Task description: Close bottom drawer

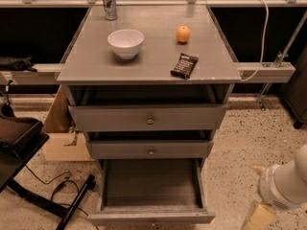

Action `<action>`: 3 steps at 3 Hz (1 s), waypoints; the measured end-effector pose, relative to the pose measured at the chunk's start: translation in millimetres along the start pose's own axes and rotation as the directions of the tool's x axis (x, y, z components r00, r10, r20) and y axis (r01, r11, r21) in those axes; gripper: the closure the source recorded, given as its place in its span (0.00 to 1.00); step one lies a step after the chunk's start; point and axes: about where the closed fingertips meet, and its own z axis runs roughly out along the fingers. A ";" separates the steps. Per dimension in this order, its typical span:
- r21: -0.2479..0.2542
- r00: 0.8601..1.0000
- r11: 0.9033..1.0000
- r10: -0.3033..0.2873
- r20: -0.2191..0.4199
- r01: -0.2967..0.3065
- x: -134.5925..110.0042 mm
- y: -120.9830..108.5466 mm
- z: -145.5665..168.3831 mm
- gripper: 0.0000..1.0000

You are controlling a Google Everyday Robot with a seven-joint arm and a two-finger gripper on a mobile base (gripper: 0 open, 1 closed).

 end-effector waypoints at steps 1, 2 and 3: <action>-0.083 0.995 0.992 0.095 0.009 -0.094 38.6 9.6 64.4 0.00; -0.083 0.995 0.992 0.095 0.009 -0.094 38.6 9.6 64.5 0.00; -0.088 0.993 0.992 0.091 0.069 -0.085 40.2 7.4 105.9 0.00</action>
Offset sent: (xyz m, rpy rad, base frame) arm -0.0097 -0.0152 -0.0613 0.0486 0.0709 -0.0618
